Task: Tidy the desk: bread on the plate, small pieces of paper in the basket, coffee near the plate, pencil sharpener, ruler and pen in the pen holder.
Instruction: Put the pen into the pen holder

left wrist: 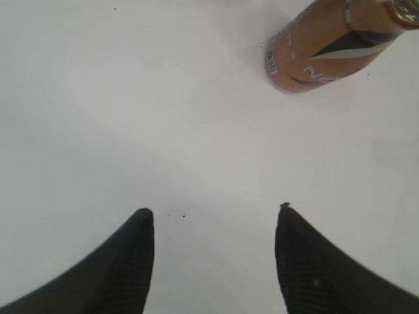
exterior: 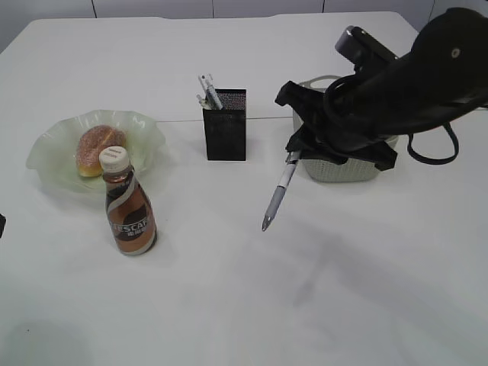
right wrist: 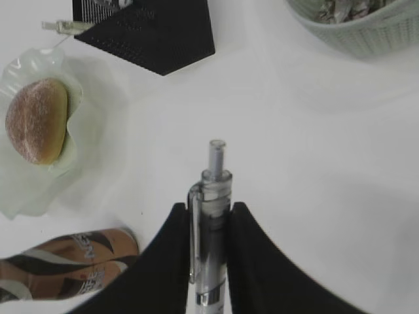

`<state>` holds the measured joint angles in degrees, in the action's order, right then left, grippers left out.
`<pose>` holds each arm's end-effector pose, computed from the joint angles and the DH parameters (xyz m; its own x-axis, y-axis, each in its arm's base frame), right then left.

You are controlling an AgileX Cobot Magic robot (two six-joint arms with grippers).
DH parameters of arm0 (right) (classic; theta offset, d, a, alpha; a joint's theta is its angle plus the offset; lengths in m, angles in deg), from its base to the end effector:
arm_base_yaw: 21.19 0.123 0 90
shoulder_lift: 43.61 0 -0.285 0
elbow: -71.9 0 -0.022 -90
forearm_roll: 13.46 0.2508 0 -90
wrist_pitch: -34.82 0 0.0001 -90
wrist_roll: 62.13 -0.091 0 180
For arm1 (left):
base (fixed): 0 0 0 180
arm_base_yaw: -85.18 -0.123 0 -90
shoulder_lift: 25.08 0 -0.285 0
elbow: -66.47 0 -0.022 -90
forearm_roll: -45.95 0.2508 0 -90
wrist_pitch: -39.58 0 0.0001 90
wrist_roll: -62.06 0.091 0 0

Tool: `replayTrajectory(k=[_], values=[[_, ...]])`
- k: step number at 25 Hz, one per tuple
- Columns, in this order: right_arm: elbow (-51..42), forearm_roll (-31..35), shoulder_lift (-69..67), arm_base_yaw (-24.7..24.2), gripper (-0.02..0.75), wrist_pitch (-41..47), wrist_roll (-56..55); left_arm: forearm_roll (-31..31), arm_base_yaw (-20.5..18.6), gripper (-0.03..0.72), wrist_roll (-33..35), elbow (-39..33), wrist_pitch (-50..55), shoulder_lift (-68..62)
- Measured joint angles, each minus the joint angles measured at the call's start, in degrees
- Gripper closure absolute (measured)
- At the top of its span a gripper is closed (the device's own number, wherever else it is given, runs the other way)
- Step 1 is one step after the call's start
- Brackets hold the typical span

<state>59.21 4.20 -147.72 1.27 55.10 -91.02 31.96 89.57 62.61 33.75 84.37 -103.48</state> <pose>0.3344 0.1486 0.2406 -0.7864 0.4427 -0.4309 0.1625 0.8212 0.5470 0.2205 -0.0325 0.2510 -0.9159 -0.0924 -0.3907 -0.0038 0.9751 -0.2218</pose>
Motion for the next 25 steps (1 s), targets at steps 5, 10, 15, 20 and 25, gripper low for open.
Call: replayTrajectory(k=[5,10,15,20,25], values=[[0.24,16.94,0.00,0.00,0.636,2.46,22.33,-1.82,0.00,0.255,0.00,0.00,0.74,0.00],[3.02,33.32,0.00,-0.42,0.636,2.93,42.04,-3.14,0.00,0.255,0.00,0.00,1.19,0.00],[6.11,40.72,0.00,-2.53,0.636,1.15,52.18,-3.40,0.00,0.255,0.00,0.00,2.22,0.00],[11.40,45.61,-3.19,-4.54,0.637,0.77,60.02,-3.40,0.00,0.255,0.00,0.00,2.30,0.00],[19.78,49.12,-9.69,-5.68,0.637,1.34,69.03,-3.40,0.00,0.255,0.00,0.00,2.44,0.00]])
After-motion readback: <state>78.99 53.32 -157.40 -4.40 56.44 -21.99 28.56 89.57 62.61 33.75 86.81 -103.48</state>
